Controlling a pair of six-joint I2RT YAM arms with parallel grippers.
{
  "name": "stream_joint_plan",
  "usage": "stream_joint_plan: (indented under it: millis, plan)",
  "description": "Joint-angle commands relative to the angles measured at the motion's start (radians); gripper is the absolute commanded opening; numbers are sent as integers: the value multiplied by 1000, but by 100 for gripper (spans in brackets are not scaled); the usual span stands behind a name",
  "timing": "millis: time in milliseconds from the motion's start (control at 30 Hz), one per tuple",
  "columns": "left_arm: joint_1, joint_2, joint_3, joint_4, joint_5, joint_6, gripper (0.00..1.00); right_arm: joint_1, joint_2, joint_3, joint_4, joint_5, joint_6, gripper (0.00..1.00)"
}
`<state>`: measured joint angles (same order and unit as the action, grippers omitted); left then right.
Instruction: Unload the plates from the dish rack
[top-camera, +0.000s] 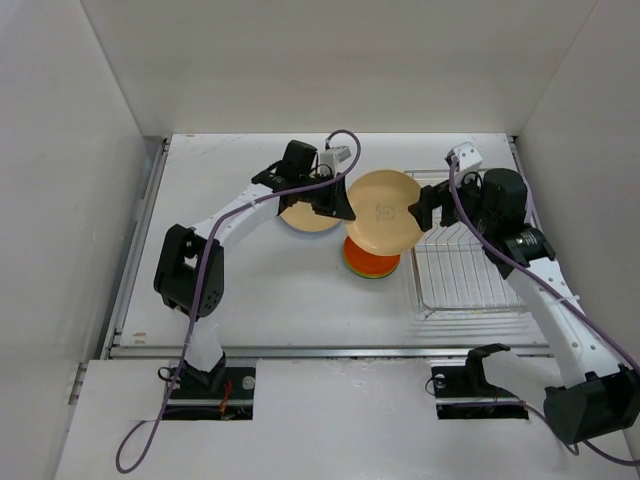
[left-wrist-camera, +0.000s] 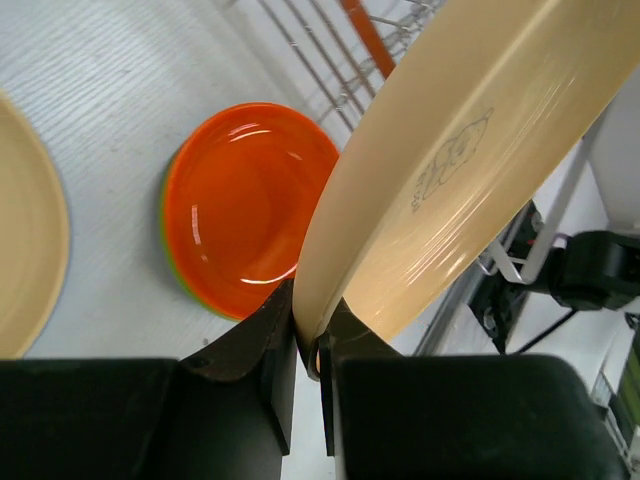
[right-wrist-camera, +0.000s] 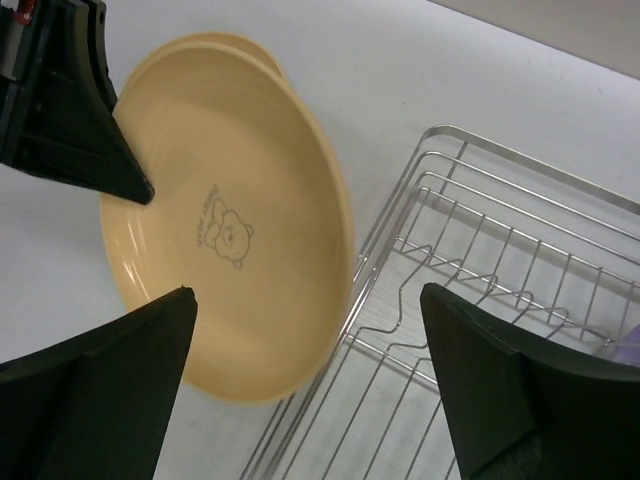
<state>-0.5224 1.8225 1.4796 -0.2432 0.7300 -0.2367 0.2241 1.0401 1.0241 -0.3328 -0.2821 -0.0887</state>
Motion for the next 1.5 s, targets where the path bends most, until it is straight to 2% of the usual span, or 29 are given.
stream_joint_plan:
  millis: [0, 67, 100, 133, 267, 367, 500, 867, 900, 933, 1033, 1067, 1100, 1233, 1333, 1467]
  plan:
    - [9, -6, 54, -7, -93, 7, 0, 11, -17, 51, 32, -8, -2, 100]
    - [39, -15, 54, -19, -164, -19, 0, 11, -17, 42, 75, 105, -2, 100]
    - [83, -15, 54, -19, -178, -53, 0, 11, -32, 18, 92, 160, -2, 100]
    - [108, -15, 54, -19, -225, -70, 0, 11, -47, 7, 112, 278, -2, 100]
    - [232, -26, 24, 2, -313, -134, 0, 11, -75, -32, 199, 513, -2, 100]
    - [306, -26, 11, 2, -348, -174, 0, 11, -75, -44, 236, 611, -11, 100]
    - [326, 47, 53, -56, -395, -153, 0, 11, -25, -44, 245, 715, -20, 100]
    - [326, 162, 93, -119, -406, -135, 0, 11, 29, -22, 236, 830, -29, 100]
    - [326, 162, 102, -119, -406, -135, 6, 0, 38, -22, 236, 843, -29, 100]
    - [326, 162, 102, -119, -406, -135, 21, 0, 49, -22, 236, 859, -40, 100]
    - [326, 162, 102, -119, -406, -135, 53, -25, 92, -13, 236, 935, -49, 100]
    - [326, 162, 102, -119, -397, -135, 73, -25, 104, -13, 236, 969, -65, 100]
    - [326, 162, 102, -119, -397, -135, 79, -37, 115, -13, 236, 983, -80, 100]
    - [326, 130, 102, -128, -388, -135, 93, -74, 144, -13, 236, 1040, -117, 97]
    - [326, 86, 102, -128, -388, -135, 93, -101, 153, -22, 262, 1069, -143, 90]
    - [326, -27, 62, -88, -388, -135, 94, -158, 153, -22, 247, 1062, -143, 75]
